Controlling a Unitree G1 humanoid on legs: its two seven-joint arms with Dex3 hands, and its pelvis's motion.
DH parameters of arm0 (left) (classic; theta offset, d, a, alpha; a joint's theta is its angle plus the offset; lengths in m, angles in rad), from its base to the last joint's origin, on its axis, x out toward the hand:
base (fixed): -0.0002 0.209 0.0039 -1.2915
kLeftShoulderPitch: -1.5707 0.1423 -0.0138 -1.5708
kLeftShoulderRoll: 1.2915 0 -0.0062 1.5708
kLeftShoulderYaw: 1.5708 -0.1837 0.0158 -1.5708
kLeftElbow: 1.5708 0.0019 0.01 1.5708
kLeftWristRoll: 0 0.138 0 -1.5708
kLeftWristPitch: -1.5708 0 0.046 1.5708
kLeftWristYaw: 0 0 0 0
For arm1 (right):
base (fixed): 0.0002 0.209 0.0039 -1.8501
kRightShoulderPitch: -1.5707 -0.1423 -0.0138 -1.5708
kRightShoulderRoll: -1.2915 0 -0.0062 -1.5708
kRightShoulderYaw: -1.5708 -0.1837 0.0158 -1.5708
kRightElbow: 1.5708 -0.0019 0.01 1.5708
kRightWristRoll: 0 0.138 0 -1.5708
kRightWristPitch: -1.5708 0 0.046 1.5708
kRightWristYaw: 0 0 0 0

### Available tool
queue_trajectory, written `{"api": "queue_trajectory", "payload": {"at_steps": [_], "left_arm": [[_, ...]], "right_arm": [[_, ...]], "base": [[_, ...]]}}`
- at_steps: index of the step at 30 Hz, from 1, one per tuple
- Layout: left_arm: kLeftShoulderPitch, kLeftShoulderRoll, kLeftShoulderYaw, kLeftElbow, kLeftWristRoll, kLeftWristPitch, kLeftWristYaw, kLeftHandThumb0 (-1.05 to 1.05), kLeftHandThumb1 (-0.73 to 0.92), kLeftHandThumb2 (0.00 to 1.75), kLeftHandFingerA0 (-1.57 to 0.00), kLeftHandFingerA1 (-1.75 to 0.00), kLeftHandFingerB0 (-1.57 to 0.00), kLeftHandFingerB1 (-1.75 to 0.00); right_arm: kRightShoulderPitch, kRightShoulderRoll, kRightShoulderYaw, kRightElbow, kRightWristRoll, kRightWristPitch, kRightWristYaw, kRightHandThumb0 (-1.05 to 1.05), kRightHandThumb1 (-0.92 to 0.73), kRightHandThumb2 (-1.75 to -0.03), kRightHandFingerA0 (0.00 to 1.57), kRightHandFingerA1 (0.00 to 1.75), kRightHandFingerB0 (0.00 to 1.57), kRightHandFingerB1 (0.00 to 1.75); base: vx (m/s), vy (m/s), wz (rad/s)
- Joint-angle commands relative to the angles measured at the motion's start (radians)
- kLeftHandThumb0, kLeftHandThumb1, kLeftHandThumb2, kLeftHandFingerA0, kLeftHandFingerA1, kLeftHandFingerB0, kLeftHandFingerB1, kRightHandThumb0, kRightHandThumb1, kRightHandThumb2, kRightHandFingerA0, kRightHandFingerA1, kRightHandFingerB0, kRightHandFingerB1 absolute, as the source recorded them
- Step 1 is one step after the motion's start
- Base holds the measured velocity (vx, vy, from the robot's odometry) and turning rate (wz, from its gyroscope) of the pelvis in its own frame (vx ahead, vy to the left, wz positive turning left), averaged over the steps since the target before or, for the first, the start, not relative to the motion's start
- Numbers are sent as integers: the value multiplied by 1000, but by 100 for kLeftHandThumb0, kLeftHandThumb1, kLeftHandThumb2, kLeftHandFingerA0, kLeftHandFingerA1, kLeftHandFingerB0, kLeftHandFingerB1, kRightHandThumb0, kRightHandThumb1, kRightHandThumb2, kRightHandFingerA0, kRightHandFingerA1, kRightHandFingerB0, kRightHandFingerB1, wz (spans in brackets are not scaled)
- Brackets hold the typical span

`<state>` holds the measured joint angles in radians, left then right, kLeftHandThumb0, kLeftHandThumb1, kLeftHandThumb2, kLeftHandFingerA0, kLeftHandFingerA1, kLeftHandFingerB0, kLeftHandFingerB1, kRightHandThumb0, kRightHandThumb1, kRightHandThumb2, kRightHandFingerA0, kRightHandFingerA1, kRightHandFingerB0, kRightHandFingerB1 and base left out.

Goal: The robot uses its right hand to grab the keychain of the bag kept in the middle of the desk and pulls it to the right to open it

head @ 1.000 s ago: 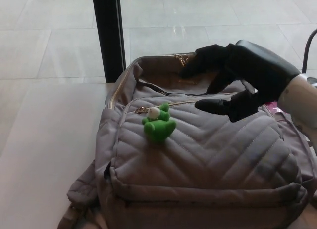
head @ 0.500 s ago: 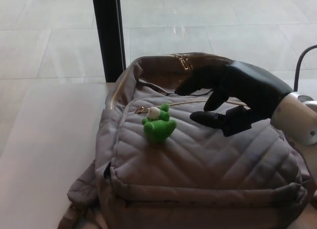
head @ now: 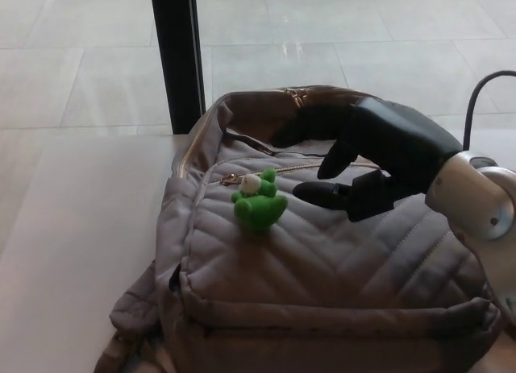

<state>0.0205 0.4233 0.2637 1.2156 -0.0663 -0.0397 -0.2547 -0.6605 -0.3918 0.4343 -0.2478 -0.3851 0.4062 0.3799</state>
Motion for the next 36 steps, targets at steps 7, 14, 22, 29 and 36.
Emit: {"api": "queue_trajectory", "payload": {"at_steps": [7,14,22,29,36], "left_arm": [[0,18,-27,-14,16,-17,7,-96,14,117,-90,-118,-71,-104],[-17,13,-17,-1,0,-4,7,-104,13,120,-100,-128,-77,-111],[-19,15,-26,-3,5,1,25,-94,17,121,-99,-123,-81,-108],[-11,14,-38,-19,13,-9,24,-105,16,123,-101,-123,-84,-111],[-15,17,-34,-5,8,-19,15,-99,15,118,-98,-120,-87,-110]], "right_arm": [[18,41,42,21,-78,21,24,-93,-61,-99,69,74,27,46],[1,62,91,26,-135,52,54,-92,-77,-63,67,78,28,38],[10,72,84,61,-158,46,55,-92,-75,-63,73,78,30,37],[18,84,84,78,-172,82,73,-90,-70,-62,70,81,27,37],[31,80,112,96,-199,54,78,-79,-60,-59,79,94,27,37]], "base": [[0,0,0],[0,0,0],[0,0,0],[0,0,0],[0,0,0]]}}
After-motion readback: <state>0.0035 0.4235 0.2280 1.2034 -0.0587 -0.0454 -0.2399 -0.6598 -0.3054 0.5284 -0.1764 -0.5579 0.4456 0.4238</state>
